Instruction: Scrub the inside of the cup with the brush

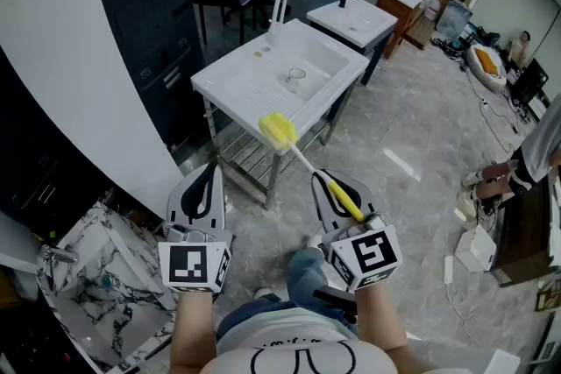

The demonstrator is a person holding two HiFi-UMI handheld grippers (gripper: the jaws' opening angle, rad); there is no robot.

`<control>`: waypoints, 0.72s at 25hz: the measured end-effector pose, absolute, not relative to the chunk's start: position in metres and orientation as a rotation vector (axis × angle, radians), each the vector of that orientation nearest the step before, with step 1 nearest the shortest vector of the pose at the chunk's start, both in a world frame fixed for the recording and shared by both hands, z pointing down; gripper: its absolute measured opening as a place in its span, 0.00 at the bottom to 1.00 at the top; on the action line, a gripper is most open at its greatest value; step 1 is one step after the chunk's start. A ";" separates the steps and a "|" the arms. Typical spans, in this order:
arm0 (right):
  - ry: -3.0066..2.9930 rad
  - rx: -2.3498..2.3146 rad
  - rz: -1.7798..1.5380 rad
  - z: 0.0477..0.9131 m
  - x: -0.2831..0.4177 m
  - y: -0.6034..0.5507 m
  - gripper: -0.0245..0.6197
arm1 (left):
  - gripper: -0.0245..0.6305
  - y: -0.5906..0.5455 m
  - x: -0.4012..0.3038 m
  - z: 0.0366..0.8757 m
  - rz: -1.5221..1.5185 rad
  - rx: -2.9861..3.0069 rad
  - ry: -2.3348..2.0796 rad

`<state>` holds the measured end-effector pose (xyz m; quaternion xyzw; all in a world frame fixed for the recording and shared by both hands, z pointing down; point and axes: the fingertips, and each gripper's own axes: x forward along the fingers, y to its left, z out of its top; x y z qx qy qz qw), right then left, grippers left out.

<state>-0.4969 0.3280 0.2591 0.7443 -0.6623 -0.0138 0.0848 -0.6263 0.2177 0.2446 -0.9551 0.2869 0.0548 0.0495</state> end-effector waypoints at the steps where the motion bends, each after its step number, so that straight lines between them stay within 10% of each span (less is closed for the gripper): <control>1: -1.979 2.223 -0.036 0.260 -0.493 0.328 0.10 | 0.06 0.218 -0.622 0.245 0.164 -2.910 0.873; 18: -2.026 2.245 -0.034 0.261 -0.323 0.297 0.10 | 0.06 0.202 -0.440 0.246 0.126 -2.913 0.796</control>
